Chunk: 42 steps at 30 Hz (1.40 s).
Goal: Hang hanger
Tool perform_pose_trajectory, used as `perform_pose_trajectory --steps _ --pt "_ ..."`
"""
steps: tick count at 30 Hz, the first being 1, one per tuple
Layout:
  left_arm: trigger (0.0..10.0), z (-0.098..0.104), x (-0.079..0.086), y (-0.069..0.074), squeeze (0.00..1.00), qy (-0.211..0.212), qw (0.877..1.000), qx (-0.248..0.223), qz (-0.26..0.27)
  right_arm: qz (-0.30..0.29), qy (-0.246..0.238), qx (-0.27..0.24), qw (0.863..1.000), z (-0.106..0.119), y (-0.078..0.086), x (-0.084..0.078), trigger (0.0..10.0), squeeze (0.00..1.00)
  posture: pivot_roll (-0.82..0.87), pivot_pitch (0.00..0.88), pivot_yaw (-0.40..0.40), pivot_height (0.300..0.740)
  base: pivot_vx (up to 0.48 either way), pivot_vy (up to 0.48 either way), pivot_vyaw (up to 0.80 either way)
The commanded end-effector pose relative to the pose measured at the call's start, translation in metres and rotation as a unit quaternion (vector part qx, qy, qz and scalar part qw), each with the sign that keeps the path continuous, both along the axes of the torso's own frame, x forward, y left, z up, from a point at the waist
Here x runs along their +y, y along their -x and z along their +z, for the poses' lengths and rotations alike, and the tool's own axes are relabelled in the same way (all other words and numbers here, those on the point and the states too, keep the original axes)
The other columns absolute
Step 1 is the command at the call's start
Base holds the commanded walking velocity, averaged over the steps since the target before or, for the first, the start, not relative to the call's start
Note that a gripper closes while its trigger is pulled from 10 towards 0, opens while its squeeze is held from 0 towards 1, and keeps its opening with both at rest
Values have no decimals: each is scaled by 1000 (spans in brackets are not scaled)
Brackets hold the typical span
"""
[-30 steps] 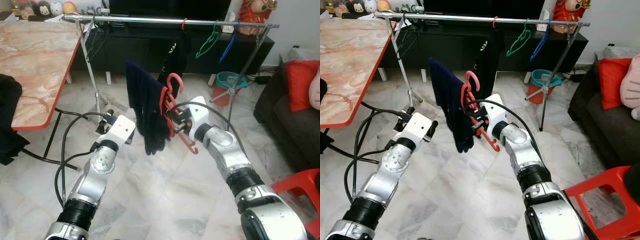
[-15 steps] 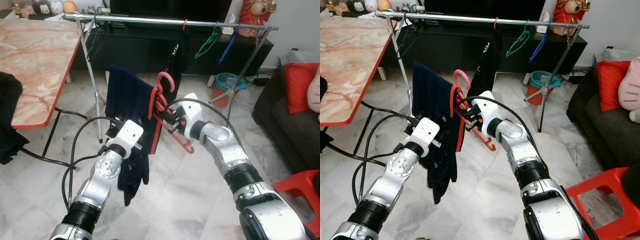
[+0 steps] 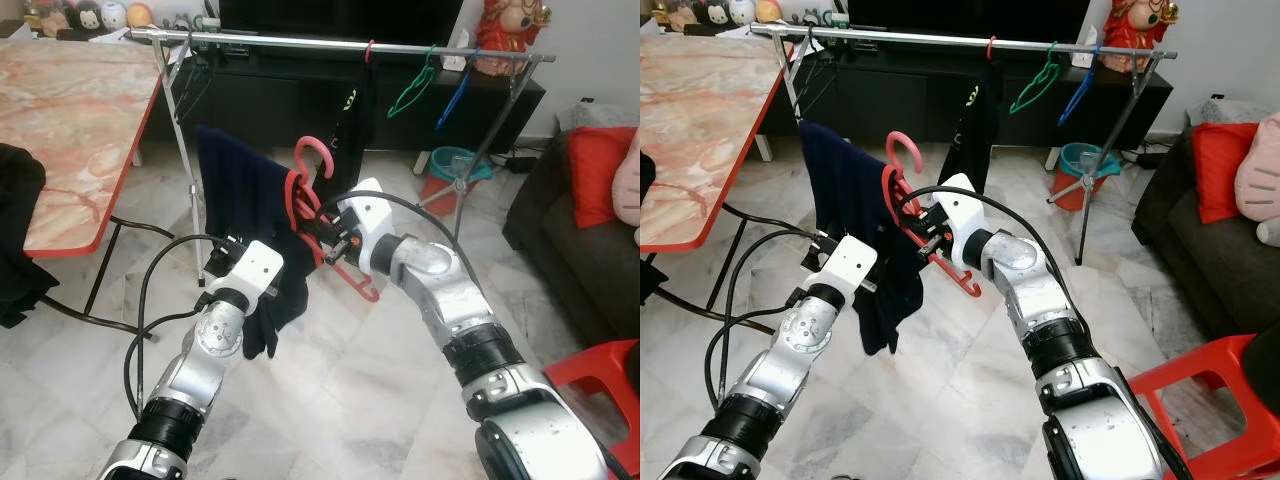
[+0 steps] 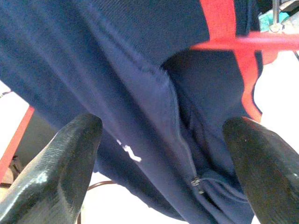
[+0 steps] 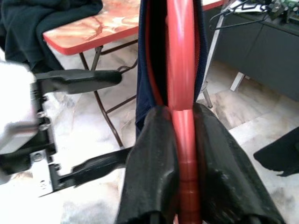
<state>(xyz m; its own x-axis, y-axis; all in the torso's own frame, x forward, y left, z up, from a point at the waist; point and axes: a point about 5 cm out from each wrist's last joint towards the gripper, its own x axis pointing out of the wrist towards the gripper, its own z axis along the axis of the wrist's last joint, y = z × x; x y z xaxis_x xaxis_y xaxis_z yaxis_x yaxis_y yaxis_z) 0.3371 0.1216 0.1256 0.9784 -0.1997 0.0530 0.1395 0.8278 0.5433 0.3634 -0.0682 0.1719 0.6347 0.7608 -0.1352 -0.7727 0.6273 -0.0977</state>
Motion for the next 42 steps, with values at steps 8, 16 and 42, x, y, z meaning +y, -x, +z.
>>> perform_pose_trajectory --steps 8,16,42 --pt "10000 2 3 -4 0 -6 999 -15 49 14 -1 -15 1000 10 6 3 0 0 146 27 -151 736 0 0 0" --pt "10000 7 28 -7 0 -63 989 -38 131 1 8 -12 1000 10 8 -6 0 0 142 21 -150 736 0 0 0" --pt "0 6 35 -14 0 15 983 -20 184 25 35 14 999 -1 25 -13 0 0 129 44 -160 736 0 0 0"
